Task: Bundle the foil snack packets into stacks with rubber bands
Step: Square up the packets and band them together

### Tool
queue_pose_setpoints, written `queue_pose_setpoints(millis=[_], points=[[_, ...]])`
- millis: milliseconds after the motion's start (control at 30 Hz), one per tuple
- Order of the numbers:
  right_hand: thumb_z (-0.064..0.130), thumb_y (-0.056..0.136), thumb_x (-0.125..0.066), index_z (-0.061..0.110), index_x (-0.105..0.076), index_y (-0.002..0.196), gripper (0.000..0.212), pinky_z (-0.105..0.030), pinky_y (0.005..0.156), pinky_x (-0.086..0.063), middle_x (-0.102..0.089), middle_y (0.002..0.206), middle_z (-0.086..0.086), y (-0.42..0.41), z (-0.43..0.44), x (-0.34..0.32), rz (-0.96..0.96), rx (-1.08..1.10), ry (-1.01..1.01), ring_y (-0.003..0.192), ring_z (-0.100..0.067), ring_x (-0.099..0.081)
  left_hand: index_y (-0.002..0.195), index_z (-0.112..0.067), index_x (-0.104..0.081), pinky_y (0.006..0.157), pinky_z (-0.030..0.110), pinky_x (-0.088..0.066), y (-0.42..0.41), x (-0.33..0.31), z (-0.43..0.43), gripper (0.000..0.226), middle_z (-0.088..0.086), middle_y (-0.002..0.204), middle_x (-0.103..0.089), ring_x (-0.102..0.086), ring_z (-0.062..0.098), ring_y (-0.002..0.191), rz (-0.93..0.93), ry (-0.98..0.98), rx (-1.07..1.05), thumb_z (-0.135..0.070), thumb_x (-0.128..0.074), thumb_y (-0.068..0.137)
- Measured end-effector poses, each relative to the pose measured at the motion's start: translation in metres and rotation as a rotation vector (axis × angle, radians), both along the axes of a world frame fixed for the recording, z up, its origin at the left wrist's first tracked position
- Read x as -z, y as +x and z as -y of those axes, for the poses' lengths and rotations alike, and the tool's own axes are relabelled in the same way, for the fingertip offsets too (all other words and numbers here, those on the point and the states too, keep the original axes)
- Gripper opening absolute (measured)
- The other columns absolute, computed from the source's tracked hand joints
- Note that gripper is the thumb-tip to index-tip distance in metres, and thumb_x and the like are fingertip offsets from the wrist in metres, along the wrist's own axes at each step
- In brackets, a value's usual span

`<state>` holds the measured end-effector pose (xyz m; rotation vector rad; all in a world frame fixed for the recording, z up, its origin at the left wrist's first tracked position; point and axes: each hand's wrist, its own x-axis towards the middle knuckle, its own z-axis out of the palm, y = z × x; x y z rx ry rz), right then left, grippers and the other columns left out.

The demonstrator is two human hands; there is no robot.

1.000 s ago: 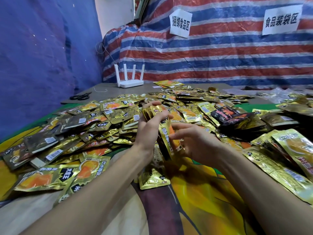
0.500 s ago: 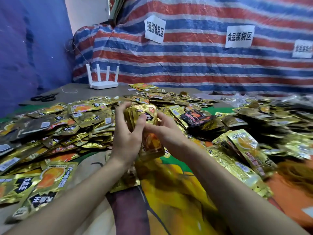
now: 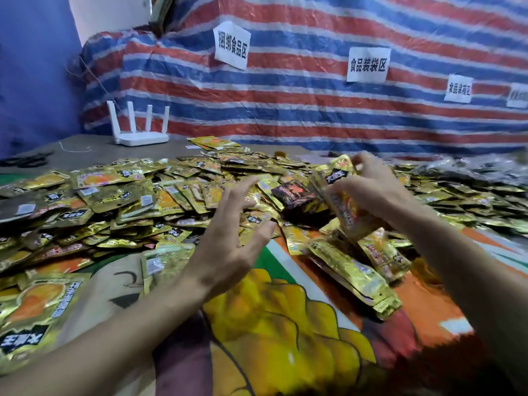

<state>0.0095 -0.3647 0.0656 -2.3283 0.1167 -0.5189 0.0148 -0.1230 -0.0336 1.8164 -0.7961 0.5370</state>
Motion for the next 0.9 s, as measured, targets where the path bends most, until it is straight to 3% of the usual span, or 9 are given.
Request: queue_pose_setpoints(millis=[100, 200, 267, 433, 567, 733, 900], points=[[0.021, 0.075, -0.079, 0.022, -0.051, 0.095, 0.034, -0.045, 0.071, -0.058, -0.063, 0.095, -0.011, 0.008, 0.044, -0.011, -0.051, 0.135, -0.157, 0.082, -0.029, -0.065, 0.142, -0.054, -0.03, 0.085, 0.009, -0.045, 0.001, 0.006, -0.001, 0.058, -0.028, 0.141, -0.037, -0.049, -0.011, 0.122, 0.014, 0.067, 0.003, -0.058, -0.051, 0.088], [0.022, 0.081, -0.073, 0.016, -0.05, 0.102, 0.032, -0.037, 0.061, -0.052, -0.062, 0.089, -0.011, 0.014, 0.07, -0.014, -0.028, 0.236, -0.307, 0.074, -0.025, -0.06, 0.143, -0.039, -0.038, 0.09, 0.024, -0.051, 0.005, 0.012, -0.004, 0.056, -0.024, 0.134, -0.042, -0.053, -0.003, 0.118, 0.062, 0.143, -0.006, -0.055, -0.049, 0.09], [0.026, 0.083, -0.071, 0.018, -0.05, 0.109, 0.035, -0.037, 0.064, -0.049, -0.06, 0.087, -0.003, 0.017, 0.074, -0.008, 0.056, 0.286, -0.448, 0.074, -0.025, -0.058, 0.141, -0.032, -0.044, 0.093, 0.035, -0.052, 0.005, 0.012, -0.005, 0.055, -0.017, 0.132, -0.045, -0.054, 0.001, 0.115, 0.072, 0.176, -0.018, -0.053, -0.048, 0.091], [0.007, 0.083, -0.066, 0.02, -0.056, 0.129, 0.049, -0.042, 0.077, -0.053, -0.067, 0.116, -0.012, 0.03, 0.06, 0.028, 0.106, 0.225, -0.675, 0.094, -0.032, -0.062, 0.133, -0.028, -0.052, 0.088, 0.04, -0.053, 0.006, 0.016, -0.005, 0.048, -0.014, 0.121, -0.05, -0.055, 0.005, 0.111, 0.036, 0.211, -0.006, -0.052, -0.047, 0.091], [0.007, 0.085, -0.059, 0.02, -0.051, 0.143, 0.06, -0.045, 0.09, -0.049, -0.061, 0.124, -0.017, 0.042, 0.044, 0.054, 0.057, 0.148, -0.655, 0.108, -0.037, -0.058, 0.13, -0.028, -0.056, 0.091, 0.039, -0.051, 0.007, 0.019, -0.007, 0.04, -0.016, 0.122, -0.051, -0.056, 0.007, 0.109, 0.012, 0.21, -0.001, -0.045, -0.053, 0.094], [0.017, 0.084, -0.06, 0.03, -0.057, 0.138, 0.056, -0.041, 0.09, -0.047, -0.063, 0.121, -0.01, 0.048, 0.031, 0.06, 0.076, 0.08, -0.631, 0.111, -0.032, -0.058, 0.127, -0.029, -0.057, 0.09, 0.038, -0.05, 0.008, 0.018, -0.008, 0.043, -0.015, 0.123, -0.051, -0.057, 0.009, 0.108, 0.0, 0.214, 0.002, -0.05, -0.048, 0.091], [0.026, 0.083, -0.065, 0.023, -0.049, 0.139, 0.058, -0.042, 0.095, -0.039, -0.059, 0.121, -0.008, 0.039, 0.029, 0.076, 0.085, 0.083, -0.661, 0.113, -0.028, -0.054, 0.121, -0.03, -0.061, 0.089, 0.04, -0.051, 0.006, 0.019, -0.009, 0.039, -0.019, 0.12, -0.051, -0.058, 0.01, 0.106, 0.002, 0.202, 0.002, -0.05, -0.048, 0.091]])
